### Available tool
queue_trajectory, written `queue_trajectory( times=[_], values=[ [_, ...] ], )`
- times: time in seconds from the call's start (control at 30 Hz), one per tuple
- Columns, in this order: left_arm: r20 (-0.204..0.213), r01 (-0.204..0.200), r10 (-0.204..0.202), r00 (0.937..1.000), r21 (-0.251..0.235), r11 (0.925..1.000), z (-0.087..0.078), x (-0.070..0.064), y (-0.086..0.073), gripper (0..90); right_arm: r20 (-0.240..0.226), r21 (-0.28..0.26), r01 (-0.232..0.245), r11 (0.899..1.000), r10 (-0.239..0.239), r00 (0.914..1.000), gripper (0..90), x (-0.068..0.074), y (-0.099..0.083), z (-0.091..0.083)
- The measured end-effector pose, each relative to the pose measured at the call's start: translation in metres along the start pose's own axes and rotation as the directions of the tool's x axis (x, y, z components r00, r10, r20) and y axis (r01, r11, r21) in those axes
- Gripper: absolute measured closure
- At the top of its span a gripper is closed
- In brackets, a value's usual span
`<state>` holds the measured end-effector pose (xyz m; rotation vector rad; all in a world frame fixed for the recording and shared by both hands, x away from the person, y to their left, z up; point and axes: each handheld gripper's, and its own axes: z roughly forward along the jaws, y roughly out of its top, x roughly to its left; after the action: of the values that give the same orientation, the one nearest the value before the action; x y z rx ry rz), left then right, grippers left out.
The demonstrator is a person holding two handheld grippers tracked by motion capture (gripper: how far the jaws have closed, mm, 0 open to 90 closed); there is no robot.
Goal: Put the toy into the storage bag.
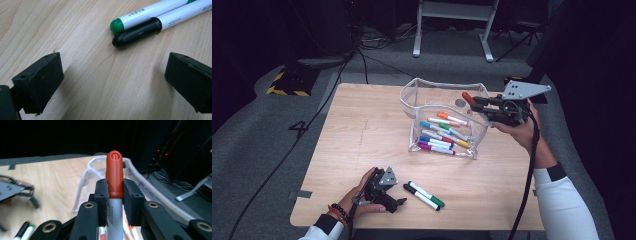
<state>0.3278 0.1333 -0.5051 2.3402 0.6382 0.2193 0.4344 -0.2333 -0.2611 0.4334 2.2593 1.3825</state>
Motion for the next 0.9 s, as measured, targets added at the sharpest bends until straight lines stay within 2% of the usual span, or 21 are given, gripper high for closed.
queue_trajectory(
  times=[0.2,0.33,0.63,0.73,0.9],
  values=[
    [0.0,-0.001,0.001,1.0,0.0,1.0,0.0,0.0,0.0,2.2,0.022,0.023,-0.009,1.0,0.009,0.9997,74.8,-0.017,0.008,0.007],
    [0.0,-0.001,0.001,1.0,-0.001,1.0,0.0,0.0,0.0,2.2,0.043,0.064,-0.01,0.998,0.007,0.999,74.9,-0.027,0.009,0.018],
    [0.001,-0.001,0.001,1.0,-0.001,1.0,0.0,0.0,0.0,2.2,0.026,0.147,-0.019,0.989,0.015,0.9996,74.8,-0.046,0.007,0.054],
    [0.001,0.0,0.0,1.0,0.0,1.0,0.0,0.0,0.0,2.2,0.023,0.192,-0.012,0.981,0.008,0.9997,74.8,-0.049,0.004,0.069],
    [0.001,0.0,0.0,1.0,0.0,1.0,0.0,0.0,0.0,2.2,0.012,0.283,0.006,0.959,-0.01,0.9999,74.8,-0.049,-0.005,0.092]
  ],
)
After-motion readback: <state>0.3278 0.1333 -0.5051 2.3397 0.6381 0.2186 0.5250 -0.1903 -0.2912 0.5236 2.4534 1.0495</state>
